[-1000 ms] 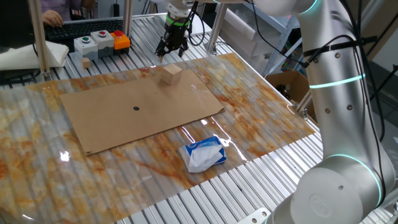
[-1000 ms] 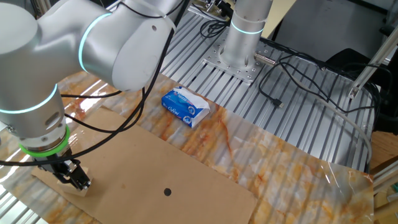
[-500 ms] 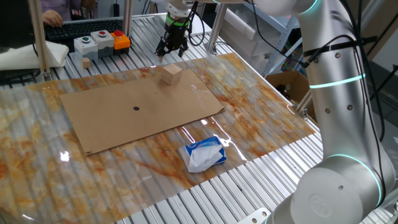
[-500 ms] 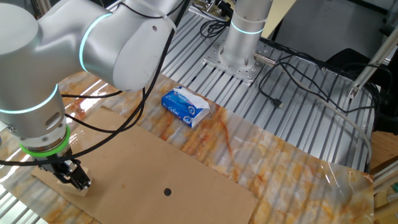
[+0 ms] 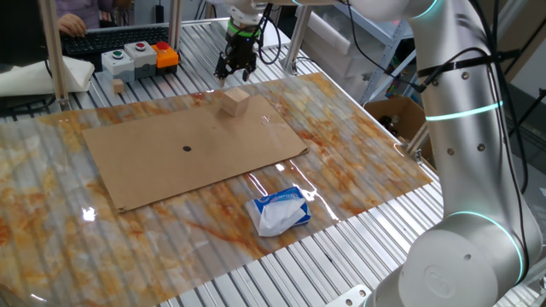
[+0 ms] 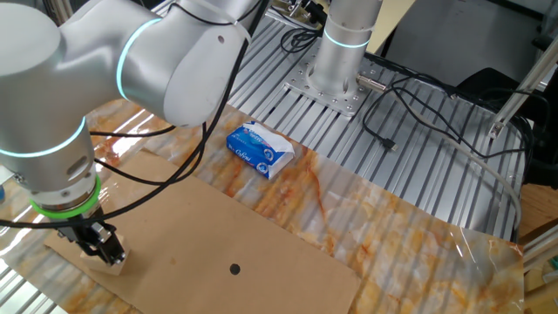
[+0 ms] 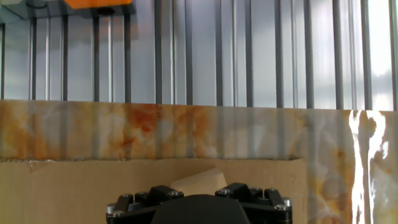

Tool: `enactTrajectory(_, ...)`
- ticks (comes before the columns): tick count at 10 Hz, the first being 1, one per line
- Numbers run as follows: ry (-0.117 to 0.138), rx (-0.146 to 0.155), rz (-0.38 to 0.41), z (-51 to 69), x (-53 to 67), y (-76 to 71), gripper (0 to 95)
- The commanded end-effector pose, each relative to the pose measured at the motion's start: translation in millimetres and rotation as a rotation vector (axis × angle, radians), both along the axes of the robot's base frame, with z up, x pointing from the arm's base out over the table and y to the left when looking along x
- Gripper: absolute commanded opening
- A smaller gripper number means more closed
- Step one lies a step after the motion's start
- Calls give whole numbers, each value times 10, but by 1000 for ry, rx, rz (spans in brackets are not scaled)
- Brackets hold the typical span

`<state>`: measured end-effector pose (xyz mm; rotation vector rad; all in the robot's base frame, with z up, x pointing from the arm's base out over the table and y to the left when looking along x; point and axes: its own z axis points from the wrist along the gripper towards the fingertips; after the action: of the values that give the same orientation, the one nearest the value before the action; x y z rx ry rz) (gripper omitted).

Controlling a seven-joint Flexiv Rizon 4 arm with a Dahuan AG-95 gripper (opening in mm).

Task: Hold a small block with the gripper and sweep it from left to right on the table

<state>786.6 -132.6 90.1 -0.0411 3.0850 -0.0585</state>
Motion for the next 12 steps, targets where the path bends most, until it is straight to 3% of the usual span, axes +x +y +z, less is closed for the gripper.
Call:
enactTrajectory(1, 9, -4, 0, -8, 23, -4, 950)
enactTrajectory(7, 26, -79, 103, -8, 23, -4, 950)
enactTrajectory(12, 37, -77, 114, -17, 23, -1, 950)
